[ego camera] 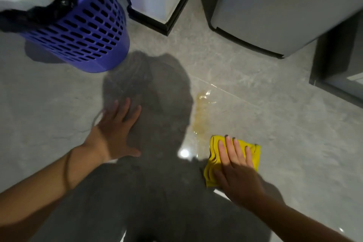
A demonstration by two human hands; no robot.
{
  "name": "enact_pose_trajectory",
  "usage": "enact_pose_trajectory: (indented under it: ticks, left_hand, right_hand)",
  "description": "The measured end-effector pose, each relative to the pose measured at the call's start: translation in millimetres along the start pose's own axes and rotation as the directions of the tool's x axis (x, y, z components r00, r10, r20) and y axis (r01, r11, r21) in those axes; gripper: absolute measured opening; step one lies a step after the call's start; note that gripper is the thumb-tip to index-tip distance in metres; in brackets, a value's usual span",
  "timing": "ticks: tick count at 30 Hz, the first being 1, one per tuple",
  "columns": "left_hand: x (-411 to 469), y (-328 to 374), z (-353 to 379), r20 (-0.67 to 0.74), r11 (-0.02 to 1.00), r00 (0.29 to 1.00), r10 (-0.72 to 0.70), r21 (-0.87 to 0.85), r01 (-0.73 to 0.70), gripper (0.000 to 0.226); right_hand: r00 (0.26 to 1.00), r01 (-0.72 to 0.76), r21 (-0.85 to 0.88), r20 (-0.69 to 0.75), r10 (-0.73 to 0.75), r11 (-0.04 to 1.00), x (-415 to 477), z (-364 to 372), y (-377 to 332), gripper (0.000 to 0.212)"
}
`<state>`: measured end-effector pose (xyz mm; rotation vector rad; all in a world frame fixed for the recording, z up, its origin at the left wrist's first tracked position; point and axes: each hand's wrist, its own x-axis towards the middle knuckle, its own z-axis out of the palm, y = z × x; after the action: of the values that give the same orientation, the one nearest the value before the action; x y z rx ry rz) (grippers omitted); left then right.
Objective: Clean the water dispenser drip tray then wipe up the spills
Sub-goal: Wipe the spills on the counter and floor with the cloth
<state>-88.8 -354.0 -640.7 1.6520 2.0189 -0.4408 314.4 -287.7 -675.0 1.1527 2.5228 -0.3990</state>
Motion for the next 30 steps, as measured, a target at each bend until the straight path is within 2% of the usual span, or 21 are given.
enact_pose_trajectory:
  ticks: [2,5,7,10,13,16,19,21,22,25,28,30]
  left_hand:
    - [2.9,4.6,-1.6,0.006,1.0,1.0,-0.006,-0.026,0.007,0.153]
    - [2.9,6.5,-8.0,0.025,0.999,1.0,-0.011,-0.052,0.013,0.153]
    - [1.1,7.1,-9.7,0.027,0.999,1.0,-0.008,-0.045,0.009,0.153]
    - [0.0,7.6,-9.8,0.005,0.999,1.0,0.002,-0.039,-0.002,0.153]
    - [1.1,6.3,-8.4,-0.002,1.0,1.0,0.01,-0.021,-0.01,0.154]
    - [0.4,5.6,-8.3,0.011,1.0,1.0,0.004,-0.024,-0.004,0.154]
    - [-1.5,6.2,-10.4,0.007,1.0,1.0,0.011,-0.013,-0.01,0.154]
    - [-3.1,8.1,-12.7,0.019,1.0,1.0,0.011,-0.011,-0.01,0.153]
    - [-3.8,8.9,-13.9,0.021,1.0,1.0,0.005,-0.011,-0.004,0.153]
    - [-6.1,9.7,-16.8,0.029,1.0,1.0,-0.002,-0.015,0.002,0.151]
    - [-7.1,10.1,-17.5,0.038,0.999,0.999,-0.003,-0.035,0.005,0.15]
    - [-5.8,10.0,-17.0,0.052,0.999,0.999,-0.007,-0.054,0.01,0.15]
  right_hand:
    - [0.998,-0.064,0.036,0.013,0.063,0.997,10.1,-4.6,-1.7,0.08]
    - [0.983,-0.181,0.107,-0.001,0.182,0.978,78.0,-40.1,6.4,0.084]
    - [0.984,-0.181,0.114,0.027,0.179,0.977,134.5,-66.0,21.8,0.081]
    - [0.999,-0.005,0.004,0.048,0.005,1.0,205.6,-103.0,33.7,0.08]
    - [0.968,0.242,-0.155,0.108,-0.227,0.958,228.8,-115.1,20.9,0.08]
    - [0.905,0.425,-0.236,0.118,-0.408,0.874,195.1,-94.9,11.3,0.078]
    - [0.886,0.46,-0.267,0.066,-0.46,0.847,128.6,-60.6,18.2,0.078]
    - [0.921,0.371,-0.269,-0.013,-0.389,0.889,79.1,-34.3,19.0,0.079]
    - [0.949,0.299,-0.207,-0.035,-0.313,0.931,53.3,-20.8,12.4,0.08]
    - [0.998,-0.001,0.014,-0.069,0.002,1.0,-4.5,12.5,-39.9,0.079]
    - [0.963,-0.267,0.186,0.019,0.268,0.946,-8.4,17.3,-114.3,0.084]
    - [0.931,-0.346,0.265,-0.023,0.365,0.9,21.0,6.4,-147.4,0.084]
